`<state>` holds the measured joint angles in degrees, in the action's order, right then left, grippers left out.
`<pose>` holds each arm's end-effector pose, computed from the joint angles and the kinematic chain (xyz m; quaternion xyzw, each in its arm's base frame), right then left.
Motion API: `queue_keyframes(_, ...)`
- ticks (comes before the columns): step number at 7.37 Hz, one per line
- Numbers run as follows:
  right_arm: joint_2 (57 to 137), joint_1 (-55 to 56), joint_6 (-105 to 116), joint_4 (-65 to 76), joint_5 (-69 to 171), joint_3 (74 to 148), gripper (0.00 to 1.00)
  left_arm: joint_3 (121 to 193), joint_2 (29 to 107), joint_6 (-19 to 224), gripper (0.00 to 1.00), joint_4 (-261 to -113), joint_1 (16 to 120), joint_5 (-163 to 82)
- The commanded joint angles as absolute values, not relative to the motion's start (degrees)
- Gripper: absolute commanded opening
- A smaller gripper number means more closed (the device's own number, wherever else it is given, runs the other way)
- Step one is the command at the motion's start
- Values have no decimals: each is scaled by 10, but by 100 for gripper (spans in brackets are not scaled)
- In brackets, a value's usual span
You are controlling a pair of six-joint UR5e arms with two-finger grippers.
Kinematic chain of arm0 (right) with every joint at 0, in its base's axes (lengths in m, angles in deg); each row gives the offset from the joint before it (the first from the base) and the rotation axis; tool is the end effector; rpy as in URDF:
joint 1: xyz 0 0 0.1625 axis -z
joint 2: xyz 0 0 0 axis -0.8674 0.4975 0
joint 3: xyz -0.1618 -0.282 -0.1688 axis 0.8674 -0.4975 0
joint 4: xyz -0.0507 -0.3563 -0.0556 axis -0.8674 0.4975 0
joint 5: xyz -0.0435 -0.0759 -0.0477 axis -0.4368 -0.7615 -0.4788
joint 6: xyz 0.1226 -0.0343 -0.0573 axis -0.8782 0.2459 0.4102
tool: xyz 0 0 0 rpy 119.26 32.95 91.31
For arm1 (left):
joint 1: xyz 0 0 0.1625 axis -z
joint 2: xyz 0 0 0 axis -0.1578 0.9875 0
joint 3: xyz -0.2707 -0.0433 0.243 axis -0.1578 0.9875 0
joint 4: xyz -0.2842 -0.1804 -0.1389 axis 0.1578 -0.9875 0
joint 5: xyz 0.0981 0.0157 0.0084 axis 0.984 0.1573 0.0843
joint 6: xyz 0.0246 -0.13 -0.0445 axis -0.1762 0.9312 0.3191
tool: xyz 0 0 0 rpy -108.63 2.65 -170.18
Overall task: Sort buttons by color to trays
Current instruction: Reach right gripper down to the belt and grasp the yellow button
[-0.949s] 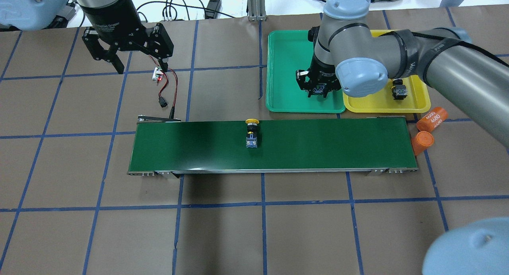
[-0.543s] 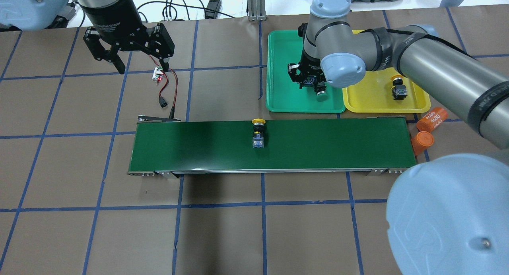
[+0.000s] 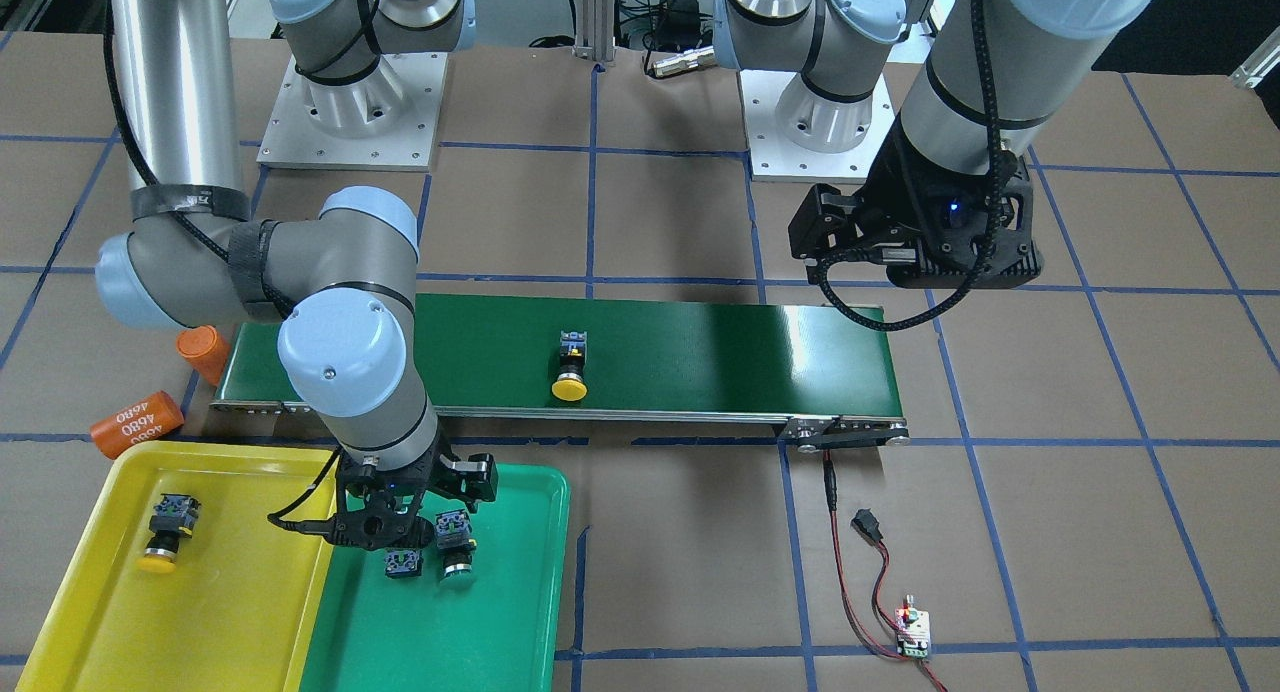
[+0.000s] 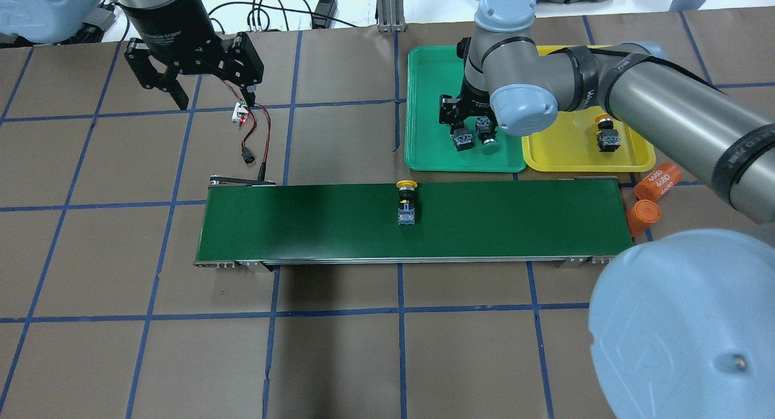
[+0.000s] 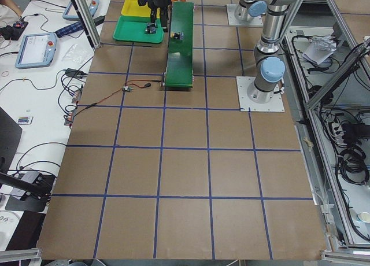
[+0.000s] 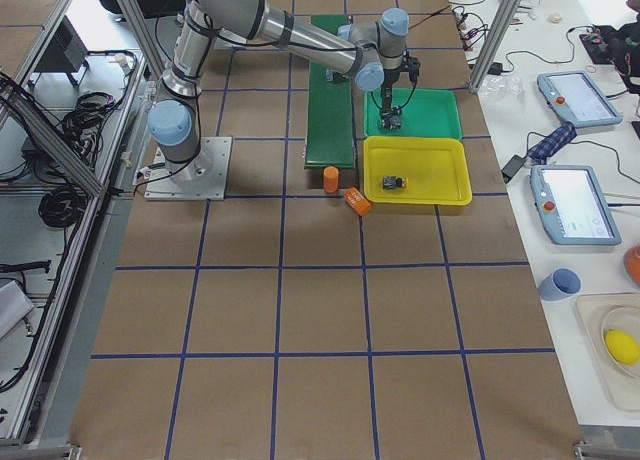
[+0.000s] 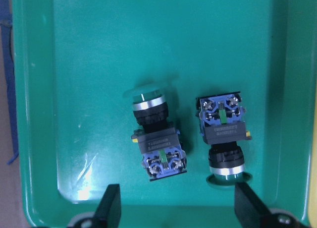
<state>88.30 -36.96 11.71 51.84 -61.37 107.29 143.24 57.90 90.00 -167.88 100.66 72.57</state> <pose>0.2068 -0.5648 0.1893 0.0249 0.9990 -0.0356 0.0122 -0.1437 -0.4840 0.3955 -0.0060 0.9993 0.0361 0.0121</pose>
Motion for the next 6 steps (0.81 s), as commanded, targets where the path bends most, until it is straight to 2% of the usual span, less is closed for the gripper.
queue_keyframes(1, 963, -368, 114, 443, -623, 1096, 87, 1433, 578, 901, 100, -1678, 1007, 726)
queue_keyframes(2, 1011, -370, 108, 404, -625, 1120, 100, 1431, 578, 901, 100, -1679, 1007, 726)
queue_keyframes(4, 1083, -367, 107, 352, -627, 1145, 100, 1431, 578, 901, 100, -1679, 1007, 726)
queue_keyframes(6, 1114, -372, 107, 311, -626, 1154, 100, 1431, 578, 901, 100, -1679, 1007, 726)
